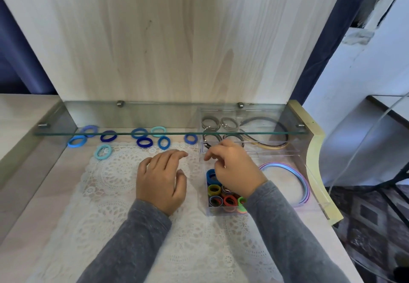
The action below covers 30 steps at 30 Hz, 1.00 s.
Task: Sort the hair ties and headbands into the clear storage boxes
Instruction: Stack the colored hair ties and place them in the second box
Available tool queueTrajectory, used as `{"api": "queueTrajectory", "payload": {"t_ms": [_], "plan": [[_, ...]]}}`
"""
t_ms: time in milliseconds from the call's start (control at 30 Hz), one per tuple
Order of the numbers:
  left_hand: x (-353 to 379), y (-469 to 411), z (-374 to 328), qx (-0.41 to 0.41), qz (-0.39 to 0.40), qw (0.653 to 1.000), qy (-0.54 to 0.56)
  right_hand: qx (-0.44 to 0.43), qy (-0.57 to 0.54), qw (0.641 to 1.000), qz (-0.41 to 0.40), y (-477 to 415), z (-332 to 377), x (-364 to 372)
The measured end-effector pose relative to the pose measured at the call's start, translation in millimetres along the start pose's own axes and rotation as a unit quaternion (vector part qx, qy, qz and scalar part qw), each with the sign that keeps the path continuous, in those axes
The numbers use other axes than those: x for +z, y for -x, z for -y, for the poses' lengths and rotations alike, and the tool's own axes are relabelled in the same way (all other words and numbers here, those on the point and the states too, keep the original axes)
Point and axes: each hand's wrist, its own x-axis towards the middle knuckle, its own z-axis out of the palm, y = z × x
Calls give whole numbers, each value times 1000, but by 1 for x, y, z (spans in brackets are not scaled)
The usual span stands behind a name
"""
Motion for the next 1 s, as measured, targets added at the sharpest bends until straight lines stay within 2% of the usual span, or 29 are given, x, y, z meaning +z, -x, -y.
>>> {"api": "queueTrajectory", "payload": {"t_ms": [100,267,400,567,800,1000], "plan": [[-3,1,19,-67,2,997,-39,-14,-39,999,-23,-5,14,20],[-14,8,58,-145,17,984,-101,6,-73,997,1,-18,45,55],[-22,8,86,-198,37,968,-147,26,-49,998,29,-30,59,83],[-29,10,111,-255,52,950,-171,67,10,998,15,-46,63,115],[-33,14,132,-273,77,944,-167,88,73,991,-71,-63,63,132],[-36,16,132,-257,32,956,-137,83,79,990,-87,-64,60,135]]}}
